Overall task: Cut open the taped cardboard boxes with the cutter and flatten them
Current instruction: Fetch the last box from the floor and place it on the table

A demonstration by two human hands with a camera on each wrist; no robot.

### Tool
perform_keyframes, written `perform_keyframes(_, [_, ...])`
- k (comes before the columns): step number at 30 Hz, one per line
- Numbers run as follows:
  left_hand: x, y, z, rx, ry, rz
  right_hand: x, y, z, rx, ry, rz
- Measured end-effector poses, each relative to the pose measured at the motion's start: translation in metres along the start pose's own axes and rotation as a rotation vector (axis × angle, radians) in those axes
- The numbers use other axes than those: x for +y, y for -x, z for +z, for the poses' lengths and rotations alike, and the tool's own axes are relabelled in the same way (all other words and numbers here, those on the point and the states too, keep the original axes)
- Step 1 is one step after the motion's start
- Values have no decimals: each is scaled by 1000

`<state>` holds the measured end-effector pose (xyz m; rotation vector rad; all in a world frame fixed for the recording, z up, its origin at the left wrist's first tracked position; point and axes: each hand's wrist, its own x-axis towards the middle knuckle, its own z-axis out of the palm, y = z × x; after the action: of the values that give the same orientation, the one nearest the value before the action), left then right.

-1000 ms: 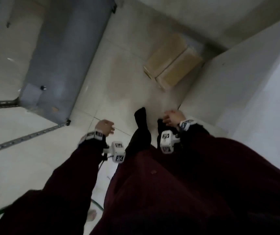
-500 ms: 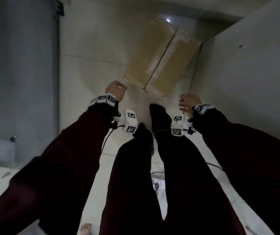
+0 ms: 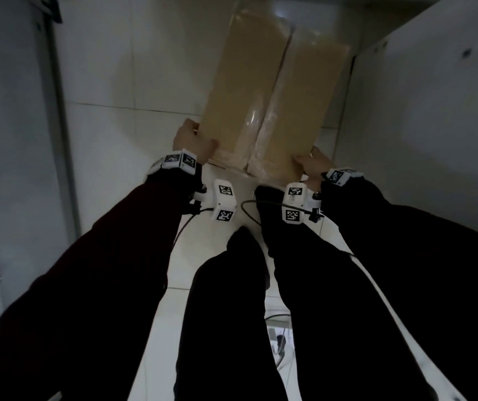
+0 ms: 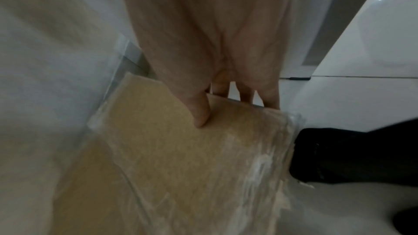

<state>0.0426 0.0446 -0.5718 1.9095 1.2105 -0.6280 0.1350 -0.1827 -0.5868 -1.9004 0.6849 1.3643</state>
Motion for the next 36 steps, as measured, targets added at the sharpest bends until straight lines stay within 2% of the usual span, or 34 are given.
perform_keyframes(6, [15,124,-72,86,176,15,-8,117,-17,-50,82,-103])
perform_keyframes(12, [47,265,-158,199,302,48,-24,261,-31,-41,-124,-280])
perform_keyframes(17, [78,371,-218,356,448,171,-45,394,-50,4,-188,-514])
perform_keyframes(21, [105,440,-251,411,424,320,-44,486,-76,37,-271,-715])
perform_keyframes(25, [129,499,-272,452,438,406,-35,553,-110,80,-281,-879])
perform_keyframes(29, [157,551,-279,466,497,552,-20,604,-145,133,-315,-1008])
perform_keyframes(32, [186,582,-268,420,544,671,-4,626,-179,211,-415,-1008])
perform_keyframes(36, [229,606,-228,320,569,750,25,635,-236,318,-513,-991])
